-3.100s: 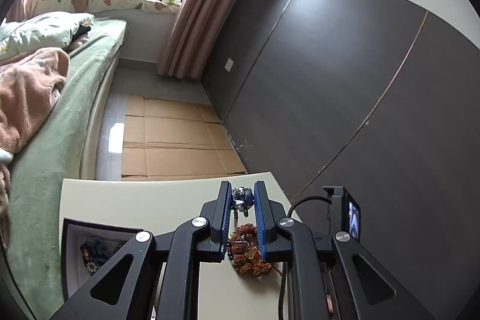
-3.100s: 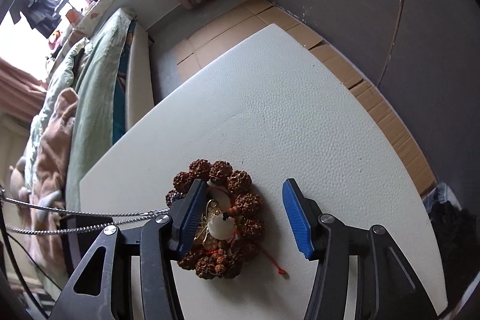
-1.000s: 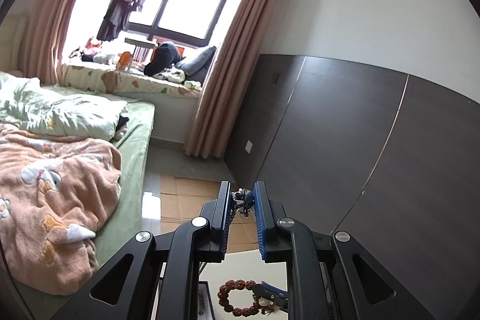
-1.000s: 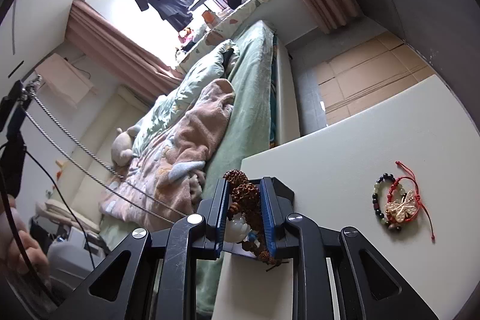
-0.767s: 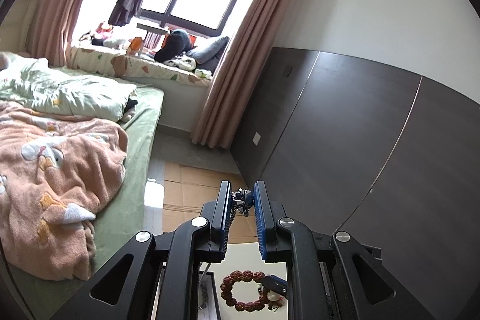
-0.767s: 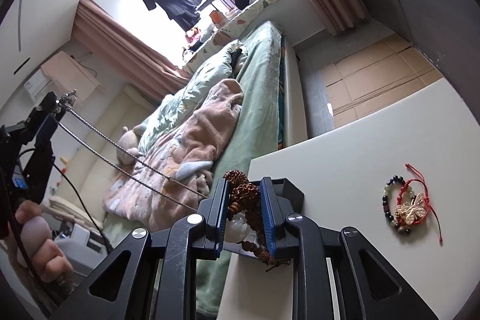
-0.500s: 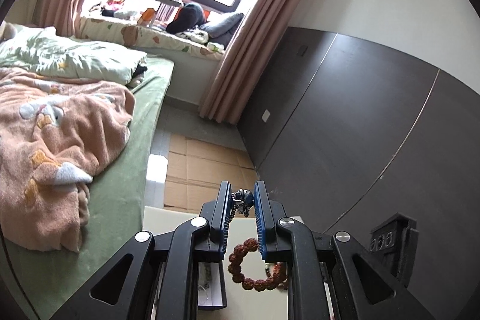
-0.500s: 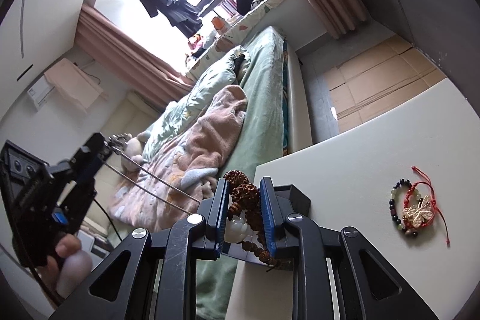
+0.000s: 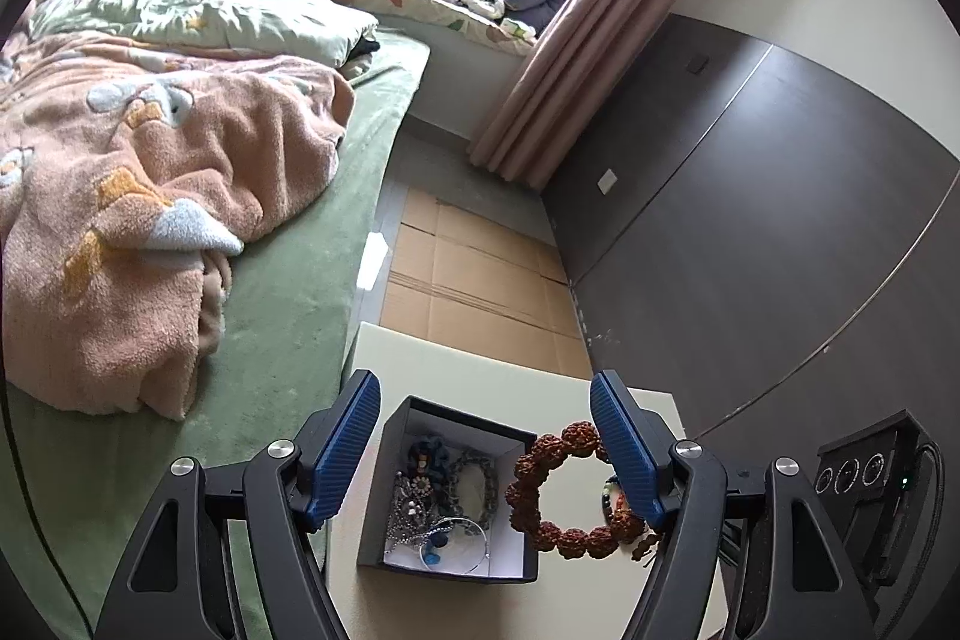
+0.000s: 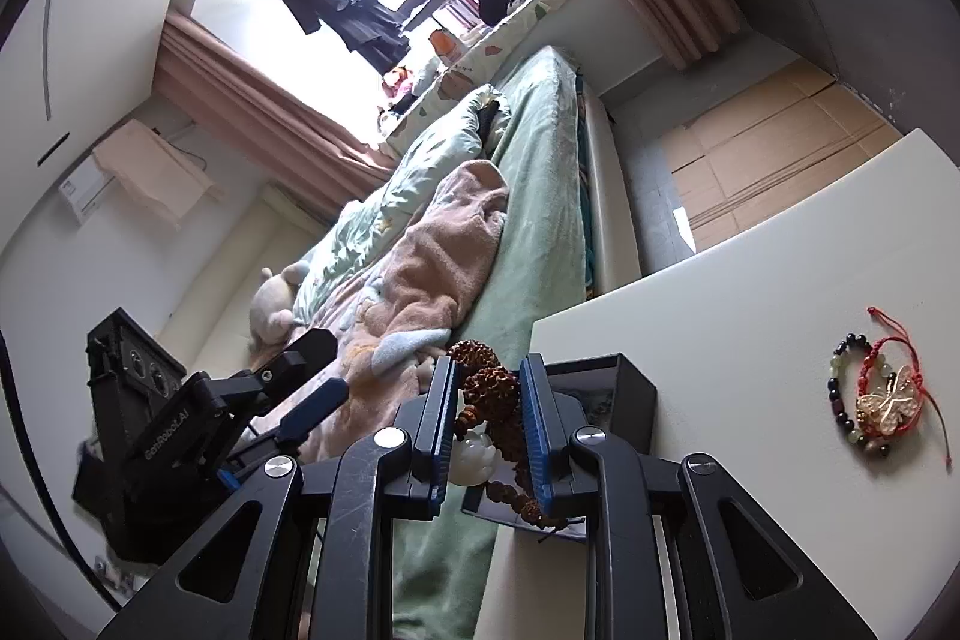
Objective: Organize jewelry
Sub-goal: 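Lower the brown bead bracelet into the black box and open both tools, then move the left tool to the red-string bracelet and close on it, then lift the red-string bracelet with the left tool while the right tool takes its string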
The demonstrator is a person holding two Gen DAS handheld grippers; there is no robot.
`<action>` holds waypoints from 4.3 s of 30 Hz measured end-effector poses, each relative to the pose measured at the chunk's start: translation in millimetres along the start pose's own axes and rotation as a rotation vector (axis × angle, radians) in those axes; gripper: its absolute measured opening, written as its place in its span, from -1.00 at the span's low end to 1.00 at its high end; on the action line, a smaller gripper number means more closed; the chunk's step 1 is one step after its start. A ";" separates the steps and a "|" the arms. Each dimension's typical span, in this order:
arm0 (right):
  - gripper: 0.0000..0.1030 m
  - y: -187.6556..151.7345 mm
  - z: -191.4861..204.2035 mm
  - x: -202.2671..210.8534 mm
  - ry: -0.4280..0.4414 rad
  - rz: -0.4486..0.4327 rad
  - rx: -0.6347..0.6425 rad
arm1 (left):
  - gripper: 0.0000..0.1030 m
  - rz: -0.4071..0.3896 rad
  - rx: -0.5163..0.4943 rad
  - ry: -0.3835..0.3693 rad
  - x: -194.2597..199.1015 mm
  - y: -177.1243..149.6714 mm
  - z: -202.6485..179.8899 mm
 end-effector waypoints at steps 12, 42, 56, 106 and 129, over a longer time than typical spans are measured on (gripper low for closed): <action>0.12 -9.7 -5.9 -44.6 -0.084 0.114 -0.075 | 0.42 -0.027 -0.014 0.009 3.6 -4.5 2.3; 1.00 -19.2 -105.5 102.6 -0.340 -0.003 -0.283 | 0.42 0.063 -0.253 -0.024 -44.2 -48.2 -95.8; 1.00 -21.2 -155.7 117.5 -0.394 0.037 -0.504 | 0.42 0.240 -0.395 -0.024 -113.7 -70.6 -139.9; 0.99 -0.7 -174.6 106.5 -0.366 0.093 -0.510 | -0.70 0.435 -0.412 -0.083 -188.7 -86.8 -152.2; -0.21 -15.1 -159.7 43.7 -0.077 0.211 -0.494 | -0.70 0.500 -0.313 -0.198 -164.7 -88.4 -132.8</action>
Point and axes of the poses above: each gripper's, at about its wrist camera, not at the fingertips, and x roughly against the way its jaws point, z to its left, y to its top, the point moved 1 cm from there along -x, roughly the way its jaws point, and after that the axes turned 13 degrees about z, right-handed, at the moved point
